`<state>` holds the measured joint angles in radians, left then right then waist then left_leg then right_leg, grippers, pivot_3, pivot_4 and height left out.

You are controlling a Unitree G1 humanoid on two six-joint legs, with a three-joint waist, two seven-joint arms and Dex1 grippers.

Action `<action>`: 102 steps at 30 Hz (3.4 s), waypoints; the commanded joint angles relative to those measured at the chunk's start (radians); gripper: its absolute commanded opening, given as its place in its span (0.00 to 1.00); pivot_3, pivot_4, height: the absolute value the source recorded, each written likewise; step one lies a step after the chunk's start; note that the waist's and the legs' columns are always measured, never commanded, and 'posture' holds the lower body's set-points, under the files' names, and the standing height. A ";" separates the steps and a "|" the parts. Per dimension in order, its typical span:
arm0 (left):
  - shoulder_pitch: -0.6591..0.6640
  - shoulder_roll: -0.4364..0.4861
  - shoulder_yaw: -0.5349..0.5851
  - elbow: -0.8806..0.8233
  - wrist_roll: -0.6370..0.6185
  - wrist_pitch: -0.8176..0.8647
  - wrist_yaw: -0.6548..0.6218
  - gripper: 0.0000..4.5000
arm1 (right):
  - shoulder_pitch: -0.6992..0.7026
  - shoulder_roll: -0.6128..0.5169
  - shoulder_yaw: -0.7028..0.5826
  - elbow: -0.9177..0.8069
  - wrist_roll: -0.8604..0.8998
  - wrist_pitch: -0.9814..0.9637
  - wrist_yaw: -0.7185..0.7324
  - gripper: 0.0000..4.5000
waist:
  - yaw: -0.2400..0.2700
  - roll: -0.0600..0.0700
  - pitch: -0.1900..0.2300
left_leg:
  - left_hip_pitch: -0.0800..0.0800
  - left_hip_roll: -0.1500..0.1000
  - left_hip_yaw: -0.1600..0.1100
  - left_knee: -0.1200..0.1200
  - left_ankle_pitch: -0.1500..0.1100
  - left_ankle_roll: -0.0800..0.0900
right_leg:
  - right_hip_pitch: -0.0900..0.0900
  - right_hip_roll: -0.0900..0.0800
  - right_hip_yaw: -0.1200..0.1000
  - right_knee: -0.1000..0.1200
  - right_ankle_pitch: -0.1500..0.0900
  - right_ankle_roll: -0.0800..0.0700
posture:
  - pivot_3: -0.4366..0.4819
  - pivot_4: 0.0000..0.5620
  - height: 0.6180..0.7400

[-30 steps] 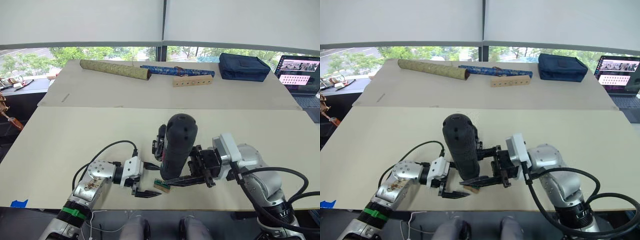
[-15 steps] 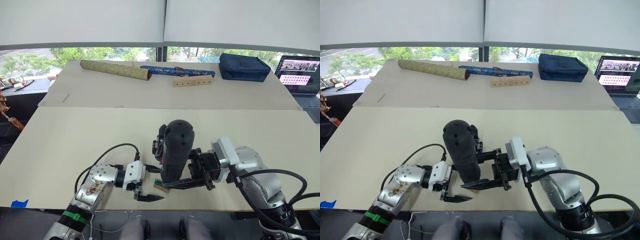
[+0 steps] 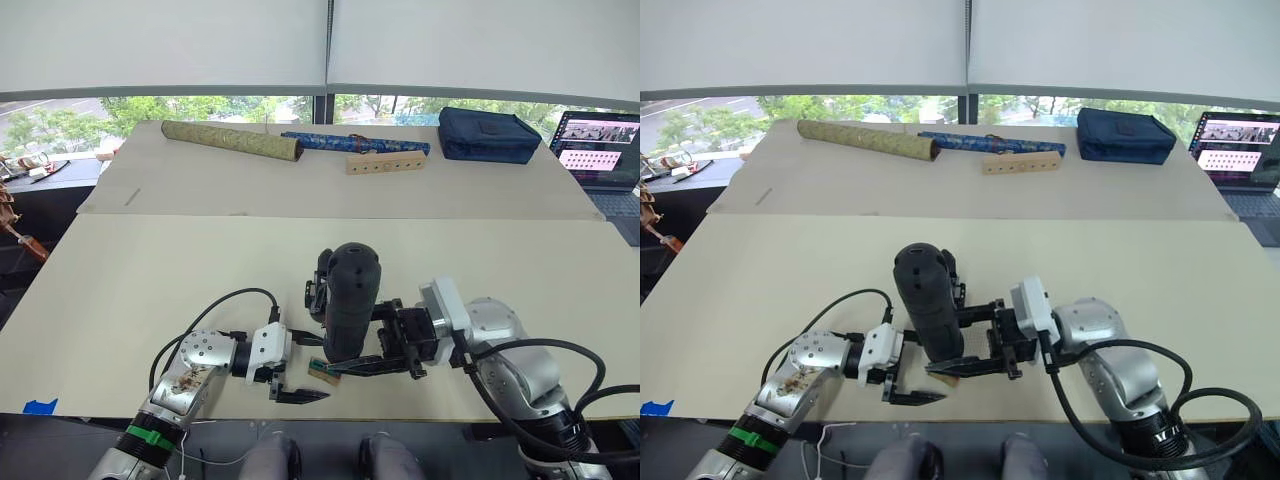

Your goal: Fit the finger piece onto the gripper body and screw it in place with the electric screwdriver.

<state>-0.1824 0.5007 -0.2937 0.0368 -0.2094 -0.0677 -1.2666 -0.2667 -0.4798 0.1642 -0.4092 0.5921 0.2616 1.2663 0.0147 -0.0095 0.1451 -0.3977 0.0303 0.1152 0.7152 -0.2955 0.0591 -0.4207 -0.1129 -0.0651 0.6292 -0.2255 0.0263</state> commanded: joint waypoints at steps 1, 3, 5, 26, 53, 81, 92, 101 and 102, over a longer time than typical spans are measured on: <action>0.033 -0.006 -0.048 0.035 0.026 0.008 0.002 1.00 | -0.011 0.004 -0.005 -0.019 0.014 -0.039 0.008 0.43 | 0.000 0.000 0.000 | 0.000 0.000 0.000 0.000 0.000 0.000 | 0.000 0.000 0.000 0.000 0.000 0.000 | 0.48 0.27 1.00; 0.035 -0.005 -0.048 0.035 0.027 0.008 0.003 1.00 | -0.014 0.006 -0.002 -0.014 0.014 -0.042 0.007 0.43 | 0.000 0.000 0.000 | 0.000 0.000 0.000 0.000 0.000 0.000 | 0.000 0.000 0.000 0.000 0.000 0.000 | 0.48 0.27 1.00; 0.036 -0.004 -0.047 0.035 0.027 0.009 0.003 1.00 | -0.017 0.007 -0.001 -0.010 0.015 -0.045 0.005 0.43 | 0.000 0.000 0.000 | 0.000 0.000 0.000 0.000 0.000 0.000 | 0.000 0.000 0.000 0.000 0.000 0.000 | 0.48 0.27 1.00; 0.022 -0.002 -0.040 0.062 0.028 0.000 0.006 1.00 | -0.033 0.016 -0.002 0.002 0.022 -0.045 -0.005 0.43 | 0.000 0.000 0.000 | 0.001 0.000 0.000 0.000 0.000 0.001 | 0.000 0.000 0.000 0.001 0.000 0.000 | 0.48 0.27 1.00; 0.026 0.005 -0.041 0.051 0.027 0.007 0.003 1.00 | -0.021 0.008 0.002 0.019 0.009 -0.046 -0.011 0.43 | 0.000 0.001 0.000 | 0.001 0.000 0.000 0.000 -0.001 0.001 | 0.000 0.000 0.000 0.001 0.000 0.000 | 0.48 0.27 1.00; 0.025 0.005 -0.037 0.050 0.024 0.010 0.008 1.00 | -0.027 0.020 0.011 0.022 -0.004 -0.047 -0.015 0.43 | 0.000 0.001 0.000 | 0.001 0.000 0.000 0.000 -0.001 0.002 | 0.000 0.000 0.000 0.000 0.000 0.000 | 0.48 0.27 1.00; 0.026 0.001 -0.030 0.055 0.012 0.005 0.008 1.00 | -0.022 0.025 0.015 0.037 -0.023 -0.063 -0.013 0.43 | -0.001 0.001 0.000 | 0.001 0.000 0.000 0.000 -0.001 0.002 | 0.000 0.000 0.000 0.000 0.000 0.000 | 0.48 0.27 1.00; 0.031 0.006 -0.028 0.053 0.011 0.004 0.009 1.00 | -0.013 0.024 0.022 0.060 -0.029 -0.078 0.000 0.43 | -0.001 0.001 0.000 | 0.001 0.000 0.000 0.000 -0.001 0.002 | 0.000 0.000 0.000 0.000 0.000 0.000 | 0.48 0.27 1.00; 0.031 0.006 -0.027 0.053 0.012 0.004 0.009 1.00 | -0.011 0.023 0.023 0.063 -0.030 -0.081 0.001 0.43 | -0.001 0.001 0.000 | 0.001 0.001 0.000 0.000 -0.001 0.002 | 0.000 0.000 0.000 0.000 0.000 0.000 | 0.48 0.27 1.00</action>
<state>-0.1809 0.5030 -0.2933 0.0538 -0.2138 -0.0844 -1.2586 -0.2798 -0.4597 0.1873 -0.3381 0.5606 0.2094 1.2643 0.0135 -0.0088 0.1447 -0.3965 0.0308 0.1150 0.7148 -0.2968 0.0613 -0.4202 -0.1129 -0.0651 0.6297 -0.2254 0.0262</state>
